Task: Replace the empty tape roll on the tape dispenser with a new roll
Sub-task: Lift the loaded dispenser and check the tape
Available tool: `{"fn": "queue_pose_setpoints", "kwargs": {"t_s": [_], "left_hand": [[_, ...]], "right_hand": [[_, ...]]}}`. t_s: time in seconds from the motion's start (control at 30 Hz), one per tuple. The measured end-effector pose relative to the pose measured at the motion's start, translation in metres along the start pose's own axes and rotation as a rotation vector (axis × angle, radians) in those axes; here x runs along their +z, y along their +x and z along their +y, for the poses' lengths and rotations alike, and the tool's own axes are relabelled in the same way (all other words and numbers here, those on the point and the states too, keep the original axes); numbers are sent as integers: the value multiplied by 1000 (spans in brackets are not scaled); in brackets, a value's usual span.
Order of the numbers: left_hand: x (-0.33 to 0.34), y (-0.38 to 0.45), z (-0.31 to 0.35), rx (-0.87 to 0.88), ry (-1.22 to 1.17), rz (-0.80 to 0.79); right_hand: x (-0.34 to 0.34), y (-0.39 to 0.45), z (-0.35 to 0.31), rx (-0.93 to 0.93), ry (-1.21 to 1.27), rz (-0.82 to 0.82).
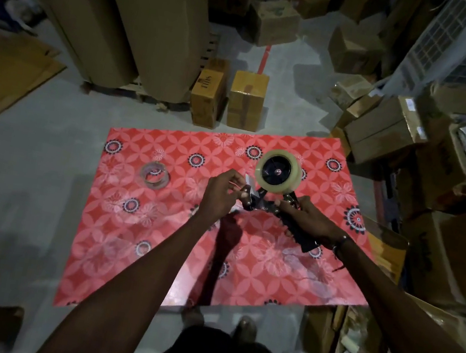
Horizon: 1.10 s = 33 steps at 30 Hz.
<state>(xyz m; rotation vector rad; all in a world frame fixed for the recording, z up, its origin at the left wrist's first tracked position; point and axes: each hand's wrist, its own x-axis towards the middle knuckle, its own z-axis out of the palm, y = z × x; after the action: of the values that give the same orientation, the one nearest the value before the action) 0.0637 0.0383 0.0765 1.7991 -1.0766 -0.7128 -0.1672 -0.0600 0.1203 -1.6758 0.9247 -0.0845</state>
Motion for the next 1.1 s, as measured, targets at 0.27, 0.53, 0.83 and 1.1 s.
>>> {"fn": "queue_pose_setpoints", "kwargs": {"t_s": [0.27, 0.53, 0.83, 1.1], "left_hand": [[36, -35, -64, -229, 238, -110], [64, -95, -123, -311, 583, -267], [72, -111, -115, -355, 670, -400], [80, -114, -115, -379, 588, -419]], "right_hand": [[17, -20, 59, 74, 28, 234], [44, -26, 126, 77, -83, 314], [73, -39, 155, 65, -215, 408], [89, -43, 164, 44, -440, 386]]}}
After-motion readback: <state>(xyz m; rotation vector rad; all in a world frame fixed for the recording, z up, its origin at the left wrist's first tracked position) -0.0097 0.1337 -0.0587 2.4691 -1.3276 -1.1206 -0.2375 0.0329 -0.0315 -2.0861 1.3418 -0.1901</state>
